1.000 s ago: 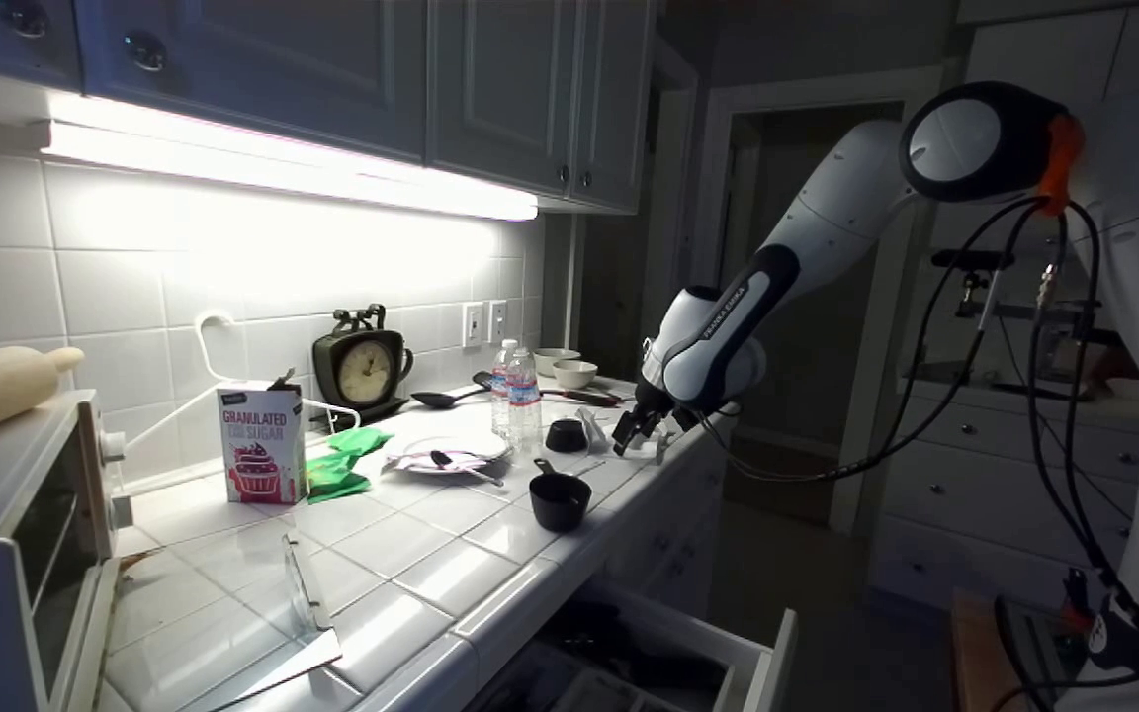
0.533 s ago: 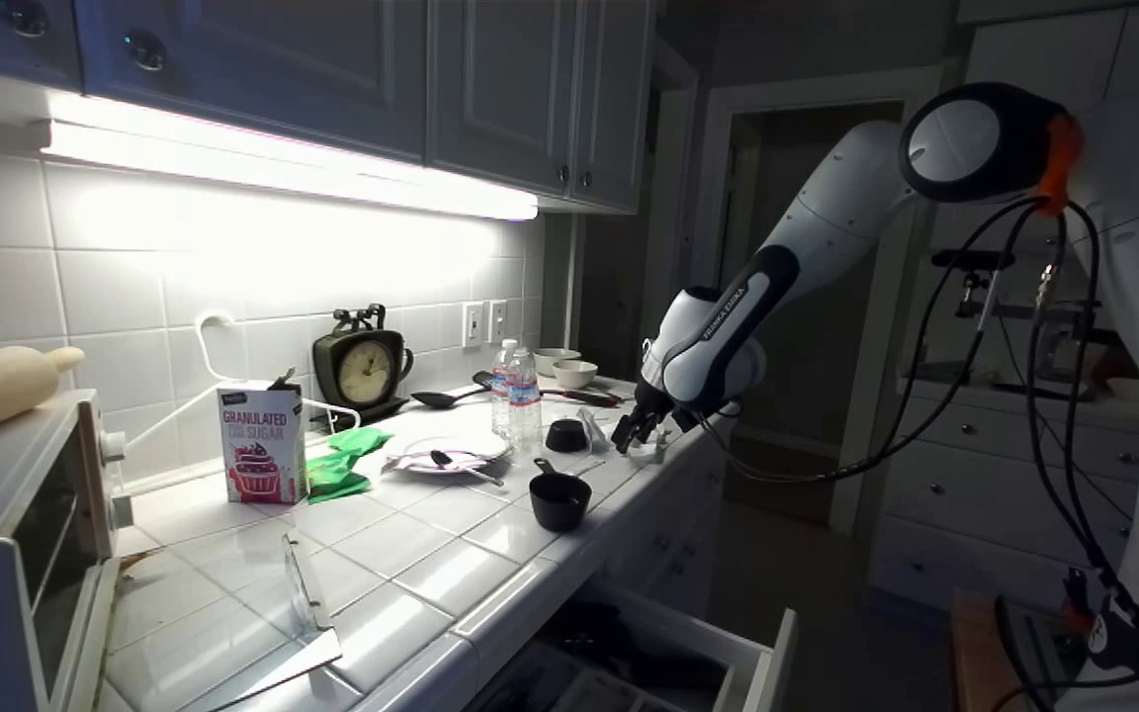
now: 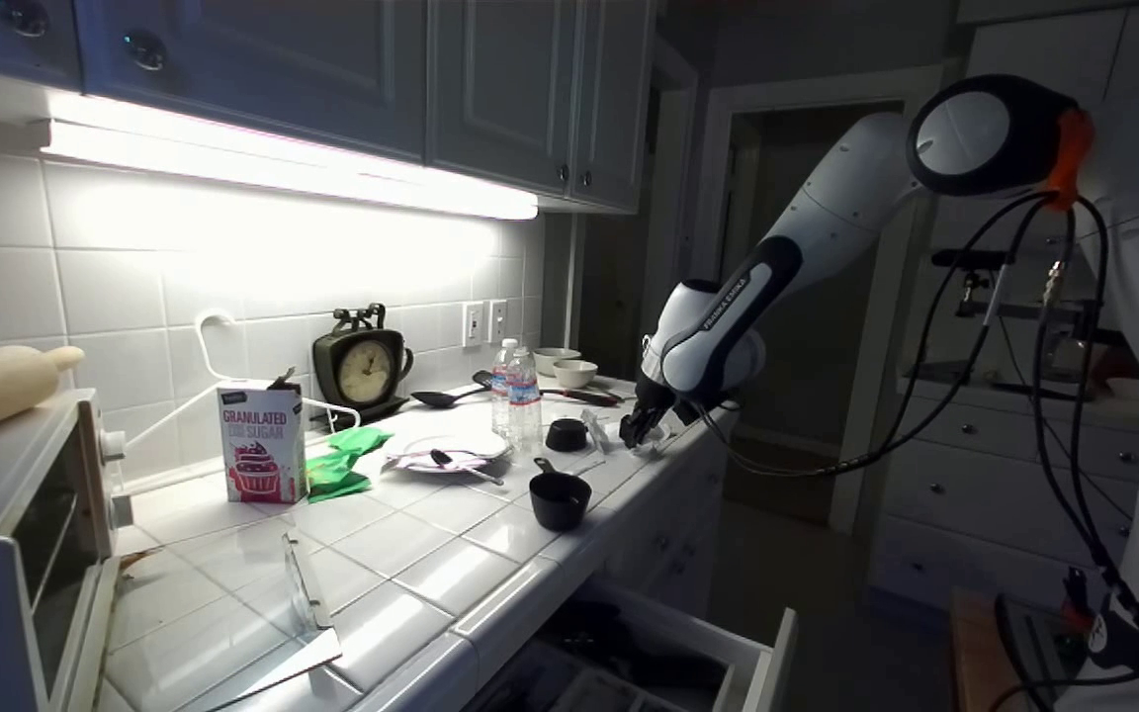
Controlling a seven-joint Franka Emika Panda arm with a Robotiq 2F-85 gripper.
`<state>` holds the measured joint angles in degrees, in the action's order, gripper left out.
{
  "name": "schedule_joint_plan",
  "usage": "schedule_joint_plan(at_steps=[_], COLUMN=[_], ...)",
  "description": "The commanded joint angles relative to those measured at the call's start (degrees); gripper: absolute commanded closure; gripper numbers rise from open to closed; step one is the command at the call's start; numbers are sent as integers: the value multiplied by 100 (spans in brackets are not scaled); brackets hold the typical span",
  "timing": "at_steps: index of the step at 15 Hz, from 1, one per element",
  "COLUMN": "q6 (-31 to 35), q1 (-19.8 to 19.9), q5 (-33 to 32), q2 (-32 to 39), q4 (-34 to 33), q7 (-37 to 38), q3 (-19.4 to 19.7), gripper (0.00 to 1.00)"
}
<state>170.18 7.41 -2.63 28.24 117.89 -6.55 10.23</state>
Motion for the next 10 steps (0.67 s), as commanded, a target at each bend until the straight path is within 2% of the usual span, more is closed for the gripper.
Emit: schedule_joint_plan(at_steps=[1, 5, 10], q6=[-790, -1345, -1544], q1=[96, 165, 324], q5=[10, 142, 491], q2=[-242, -412, -474], q4=[36, 60, 115], q7=[45, -57, -267], q3=[-184, -396, -816], gripper=[100, 100, 100])
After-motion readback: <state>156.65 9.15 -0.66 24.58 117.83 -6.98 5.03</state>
